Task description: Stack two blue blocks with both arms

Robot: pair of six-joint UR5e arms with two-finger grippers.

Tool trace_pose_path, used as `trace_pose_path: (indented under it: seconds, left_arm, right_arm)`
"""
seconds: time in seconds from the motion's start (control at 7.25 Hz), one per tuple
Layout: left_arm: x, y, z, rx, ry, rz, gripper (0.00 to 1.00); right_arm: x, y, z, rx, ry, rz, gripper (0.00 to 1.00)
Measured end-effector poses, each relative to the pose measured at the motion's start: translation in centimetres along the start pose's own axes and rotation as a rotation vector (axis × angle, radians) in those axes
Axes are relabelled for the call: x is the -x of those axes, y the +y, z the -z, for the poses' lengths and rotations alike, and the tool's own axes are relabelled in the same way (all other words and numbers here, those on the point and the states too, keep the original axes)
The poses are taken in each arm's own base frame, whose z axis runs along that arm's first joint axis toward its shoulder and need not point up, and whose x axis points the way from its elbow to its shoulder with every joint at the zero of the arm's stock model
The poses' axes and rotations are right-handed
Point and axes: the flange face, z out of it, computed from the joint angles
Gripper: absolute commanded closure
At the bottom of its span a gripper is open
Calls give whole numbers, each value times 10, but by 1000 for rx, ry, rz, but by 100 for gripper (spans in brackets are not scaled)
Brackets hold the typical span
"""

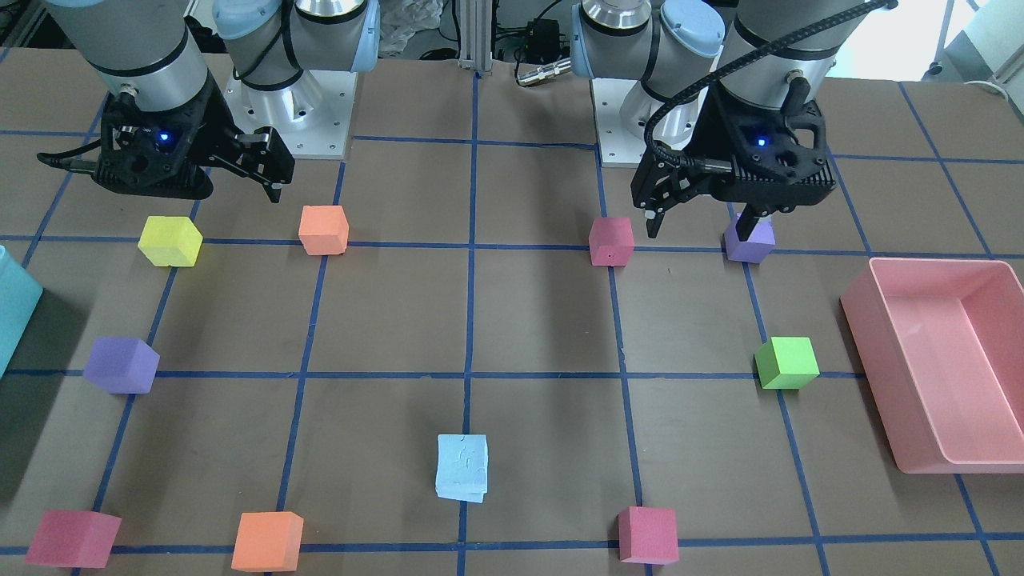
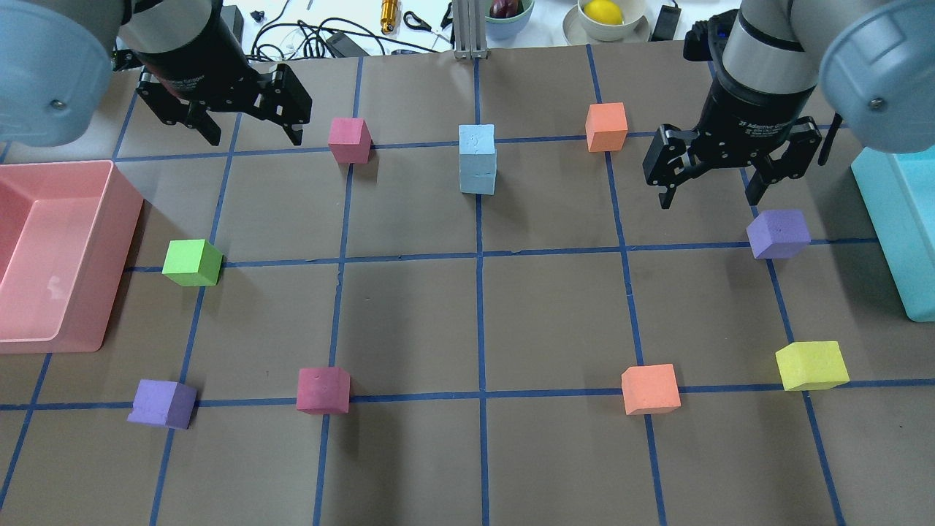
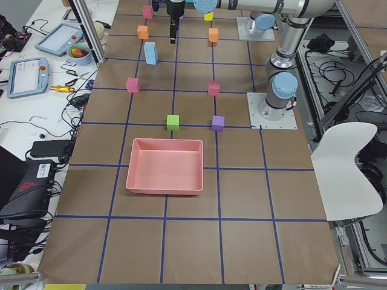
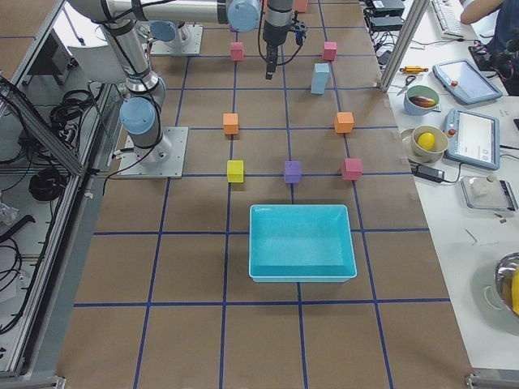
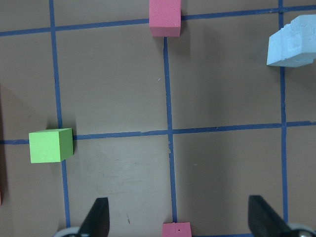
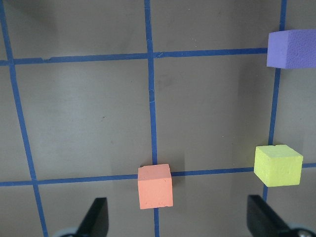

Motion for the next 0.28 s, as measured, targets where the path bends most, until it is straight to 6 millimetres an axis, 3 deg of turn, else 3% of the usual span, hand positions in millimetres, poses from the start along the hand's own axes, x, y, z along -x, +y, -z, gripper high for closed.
trace_pose_path:
  seconds: [0.28]
  left_arm:
    - [-2, 5, 3, 3, -2, 0, 0]
  right_arm:
    - [0, 0, -1, 2, 5, 0, 0]
